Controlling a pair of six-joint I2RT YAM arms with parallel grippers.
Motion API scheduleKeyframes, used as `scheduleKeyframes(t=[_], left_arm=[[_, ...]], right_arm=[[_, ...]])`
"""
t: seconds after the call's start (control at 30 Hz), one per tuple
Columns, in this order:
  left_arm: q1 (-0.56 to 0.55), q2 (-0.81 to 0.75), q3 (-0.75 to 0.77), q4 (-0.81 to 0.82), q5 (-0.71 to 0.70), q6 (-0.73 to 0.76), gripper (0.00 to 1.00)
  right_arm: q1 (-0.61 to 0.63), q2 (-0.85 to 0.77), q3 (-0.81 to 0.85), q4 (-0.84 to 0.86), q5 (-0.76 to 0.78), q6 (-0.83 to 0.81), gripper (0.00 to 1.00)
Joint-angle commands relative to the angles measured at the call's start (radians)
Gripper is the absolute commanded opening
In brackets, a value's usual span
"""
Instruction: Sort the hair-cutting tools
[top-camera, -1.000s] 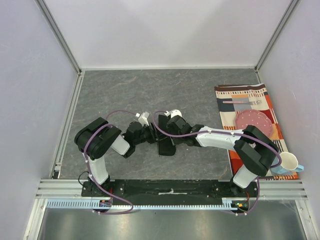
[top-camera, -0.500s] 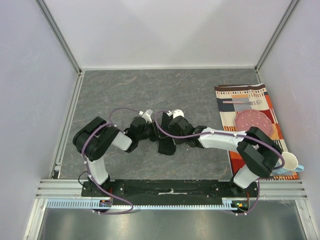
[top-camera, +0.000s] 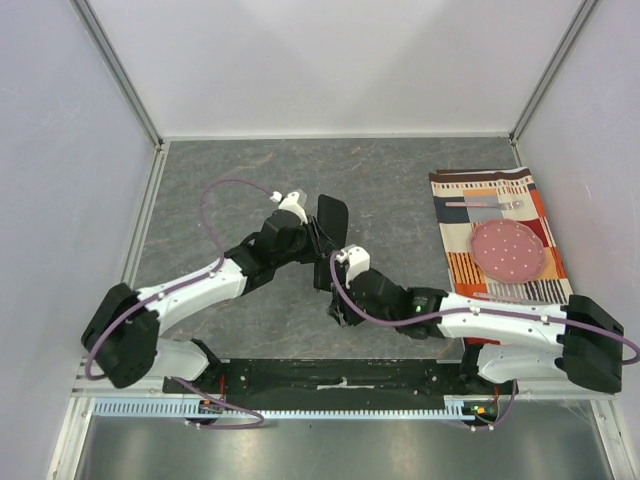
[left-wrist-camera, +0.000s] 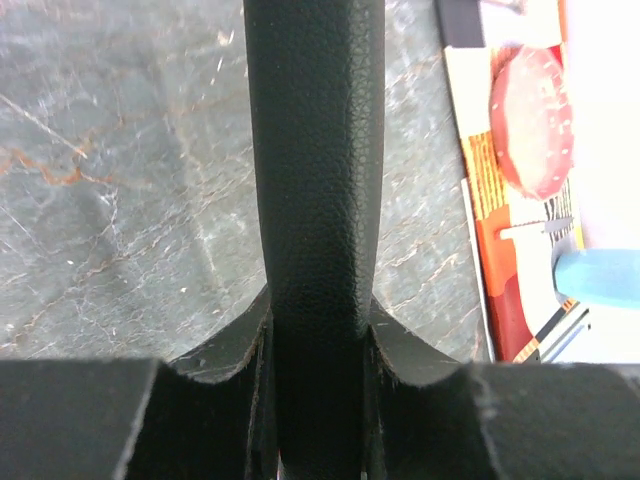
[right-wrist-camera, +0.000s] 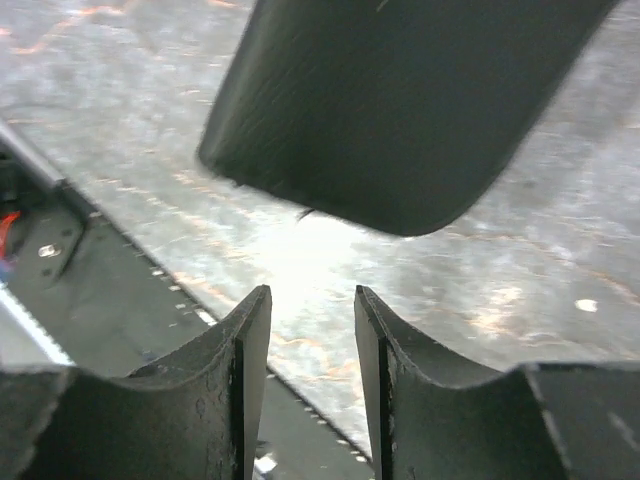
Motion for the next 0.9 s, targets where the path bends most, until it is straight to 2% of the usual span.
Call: scheduleKeyframes(t=[0.0, 0.2, 0.33, 0.43, 0.57, 0.87], left_arm=[[-0.044, -0.134, 0.076, -0.123, -0.189, 0.086, 0.02], [-0.087, -0.23, 0.064, -0.151, -0.328, 0.035, 0.02], [-0.129, -0.285, 0.084, -0.171, -0.425, 0.033, 0.02], [-0.173, -0.316, 0.116, -0.172, -0.488, 0.081, 0.02], [-0.199, -0.342, 0.148, -0.165, -0.496, 0.141, 0.02], [-0.239, -0.411, 0.098, -0.014, -0.514, 0.286, 0.02]], right_arm=[[0.104, -0.099, -0.06, 0.156, 0.131, 0.107, 0.46], [0.228, -0.165, -0.145, 0.377, 0.28, 0.091, 0.43], [0.248, -0.173, -0.185, 0.509, 0.351, 0.021, 0.42], [0.247, -0.167, -0.211, 0.627, 0.34, -0.042, 0.42], [0.248, -0.142, -0.229, 0.78, 0.305, -0.139, 0.43], [0.248, -0.076, -0.241, 0.954, 0.271, -0.278, 0.44]])
